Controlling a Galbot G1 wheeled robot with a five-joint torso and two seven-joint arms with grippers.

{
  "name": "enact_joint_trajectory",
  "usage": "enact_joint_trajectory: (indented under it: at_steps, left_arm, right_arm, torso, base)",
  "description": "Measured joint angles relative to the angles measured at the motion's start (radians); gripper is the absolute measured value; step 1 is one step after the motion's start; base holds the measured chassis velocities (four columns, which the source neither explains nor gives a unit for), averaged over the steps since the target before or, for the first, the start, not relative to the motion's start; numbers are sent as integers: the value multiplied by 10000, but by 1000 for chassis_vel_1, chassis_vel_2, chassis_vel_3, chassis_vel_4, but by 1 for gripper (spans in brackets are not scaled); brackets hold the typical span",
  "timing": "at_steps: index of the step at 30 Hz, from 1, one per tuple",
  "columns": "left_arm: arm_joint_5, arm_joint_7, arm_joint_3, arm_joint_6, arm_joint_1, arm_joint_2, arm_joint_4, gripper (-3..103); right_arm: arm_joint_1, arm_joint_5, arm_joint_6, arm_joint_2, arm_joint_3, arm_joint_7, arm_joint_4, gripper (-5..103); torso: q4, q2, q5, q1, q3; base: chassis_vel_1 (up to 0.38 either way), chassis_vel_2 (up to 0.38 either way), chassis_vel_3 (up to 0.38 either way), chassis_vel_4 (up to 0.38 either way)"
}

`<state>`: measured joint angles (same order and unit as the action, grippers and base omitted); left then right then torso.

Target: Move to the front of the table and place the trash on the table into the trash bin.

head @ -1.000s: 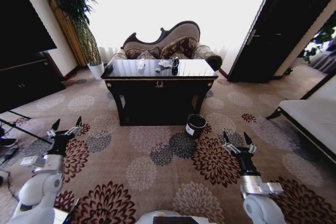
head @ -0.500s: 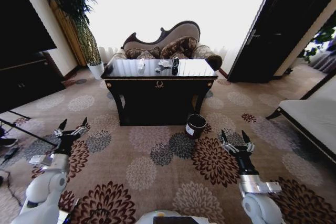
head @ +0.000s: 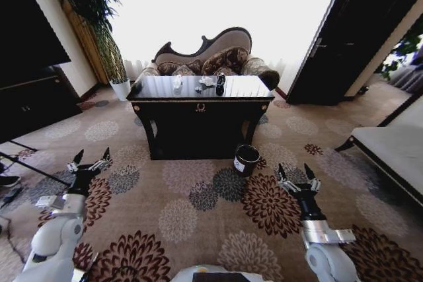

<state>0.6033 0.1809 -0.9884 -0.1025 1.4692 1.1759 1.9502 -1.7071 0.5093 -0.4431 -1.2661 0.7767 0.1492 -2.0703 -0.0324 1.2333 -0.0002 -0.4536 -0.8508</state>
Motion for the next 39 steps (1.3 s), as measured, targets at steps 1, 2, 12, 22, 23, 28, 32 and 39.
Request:
enact_joint_trajectory:
  at_steps: [1, 2, 12, 22, 23, 28, 32, 39]
  left_arm:
    - [11, 8, -30, -4, 4, -8, 6, 100]
    - [20, 12, -54, -6, 10, -14, 9, 100]
    - [11, 45, -87, -44, 76, 22, 67, 100]
    - [-2, 148, -157, -98, 151, 28, 89, 100]
    - [-3, 153, -162, -102, 154, 28, 89, 100]
    - [-3, 178, -203, -122, 164, 22, 82, 100]
    - [1, 188, -230, -127, 164, 6, 70, 100]
    - [1, 207, -232, -134, 163, -2, 51, 100]
  right_arm:
    - [-3, 0, 0, 2, 13, 0, -7, 100]
    - [-9, 0, 0, 3, 18, 0, -11, 100]
    - [-19, 0, -25, 7, 31, -21, -25, 100]
    - [-19, 19, -44, 11, 32, -52, -44, 100]
    - [-17, 20, -44, 13, 30, -52, -44, 100]
    - [-11, 24, -42, 18, 10, -54, -44, 100]
    - [6, 29, -33, 28, -11, -64, -49, 100]
    - [54, 37, -7, 44, -43, -74, -39, 100]
  torso:
    - [-2, 1, 0, -1, 0]
    - [-2, 0, 0, 1, 1]
    - [-1, -3, -2, -9, -3]
    - [0, -1, -1, -2, 0]
    - [0, -1, -1, -1, 0]
    - [-2, -1, -2, -1, 0]
    - [2, 0, -1, -1, 0]
    - [-2, 1, -1, 0, 0]
  base:
    - [-190, 155, 186, -200]
    - [-190, 200, 200, -200]
    - [-244, 262, 257, -268]
    - [-217, 217, 222, -224]
    - [-179, 195, 172, -198]
    - [-205, 194, 203, -206]
    - [-196, 223, 209, -184]
    - [-187, 181, 181, -204]
